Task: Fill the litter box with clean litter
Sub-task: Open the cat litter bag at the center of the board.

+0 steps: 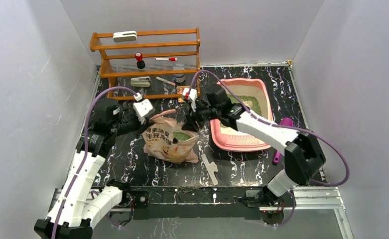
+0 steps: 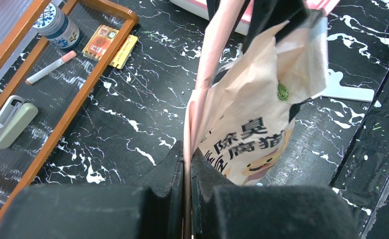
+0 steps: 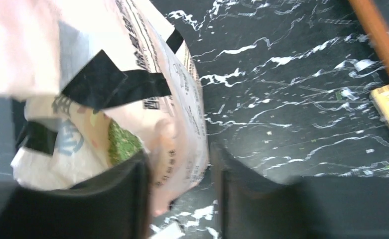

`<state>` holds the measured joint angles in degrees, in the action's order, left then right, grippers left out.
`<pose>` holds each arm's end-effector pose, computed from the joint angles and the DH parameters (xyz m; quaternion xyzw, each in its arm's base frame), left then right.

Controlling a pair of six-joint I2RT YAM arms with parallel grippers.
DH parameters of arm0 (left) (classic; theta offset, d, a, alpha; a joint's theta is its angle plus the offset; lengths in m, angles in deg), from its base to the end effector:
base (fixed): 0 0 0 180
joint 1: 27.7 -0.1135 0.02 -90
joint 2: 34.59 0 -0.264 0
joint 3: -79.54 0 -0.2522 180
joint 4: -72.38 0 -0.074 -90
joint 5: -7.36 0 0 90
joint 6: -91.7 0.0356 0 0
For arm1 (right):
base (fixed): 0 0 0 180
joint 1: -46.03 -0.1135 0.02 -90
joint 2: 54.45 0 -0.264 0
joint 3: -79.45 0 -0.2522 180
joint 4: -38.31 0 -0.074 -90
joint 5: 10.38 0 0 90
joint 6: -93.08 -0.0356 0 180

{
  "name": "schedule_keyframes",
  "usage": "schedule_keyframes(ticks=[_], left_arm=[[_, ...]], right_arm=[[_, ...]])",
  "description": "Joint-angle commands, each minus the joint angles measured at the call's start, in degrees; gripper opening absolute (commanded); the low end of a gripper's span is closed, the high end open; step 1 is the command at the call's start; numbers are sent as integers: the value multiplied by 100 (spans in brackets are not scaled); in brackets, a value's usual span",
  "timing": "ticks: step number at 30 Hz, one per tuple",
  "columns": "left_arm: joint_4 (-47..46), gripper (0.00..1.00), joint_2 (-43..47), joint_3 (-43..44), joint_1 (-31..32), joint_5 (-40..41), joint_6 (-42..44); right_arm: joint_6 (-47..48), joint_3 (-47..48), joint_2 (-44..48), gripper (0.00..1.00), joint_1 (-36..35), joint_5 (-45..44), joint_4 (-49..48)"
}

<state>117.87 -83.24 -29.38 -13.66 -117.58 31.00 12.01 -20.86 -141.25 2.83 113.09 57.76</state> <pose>0.1635 -0.0619 0.3675 0.4477 0.6783 -0.1784 0.5547 0.2404 0.2527 0.2995 -0.4939 0.6652 0.3824 0.4090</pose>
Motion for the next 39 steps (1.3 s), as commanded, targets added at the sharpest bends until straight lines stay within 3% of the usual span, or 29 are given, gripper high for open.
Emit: schedule_keyframes(ticks=[1, 3, 7, 13, 16, 19, 20, 23, 25, 26, 28, 32, 39], left_arm=[[-511, 0, 180, 190, -42, -18, -34], [-640, 0, 195, 174, -42, 65, -59], [-883, 0, 127, 212, -44, 153, -42], [-947, 0, 99, 267, -44, 237, 23], [-943, 0, 106, 156, -43, 164, -1], [-928, 0, 24, 90, -42, -31, -78], [-916, 0, -25, 93, -42, -98, -103], [-914, 13, -186, 116, -44, -165, -167], [-912, 25, -275, 147, -42, -151, -187], [-901, 26, -306, 155, -42, -154, -188], [-904, 35, -357, 158, -42, -110, -173], [-940, 37, -524, 177, -42, 86, -103], [-1342, 53, -564, 332, -44, 589, -451]], right_arm=[[373, 580, -234, 32, -196, -831, -215], [379, 539, -166, 0, -198, -1463, -791], [202, 602, -88, 0, -173, -2162, -1621], [-381, 415, 23, 0, -72, -2716, -1585], [-634, 91, 182, 0, 65, -2574, -1736], [-701, 221, 165, 18, 114, -2482, -1342], [-685, 283, 144, 19, 125, -2418, -1235], [-702, 449, 129, 23, 153, -2458, -1045], [-723, 519, 156, 32, 185, -2496, -958], [-732, 533, 188, 34, 199, -2495, -941], [-779, 542, 284, 36, 222, -2514, -934], [-849, 539, 534, 39, 337, -2714, -829], [-1202, 272, 1252, 47, 710, -3967, -351]])
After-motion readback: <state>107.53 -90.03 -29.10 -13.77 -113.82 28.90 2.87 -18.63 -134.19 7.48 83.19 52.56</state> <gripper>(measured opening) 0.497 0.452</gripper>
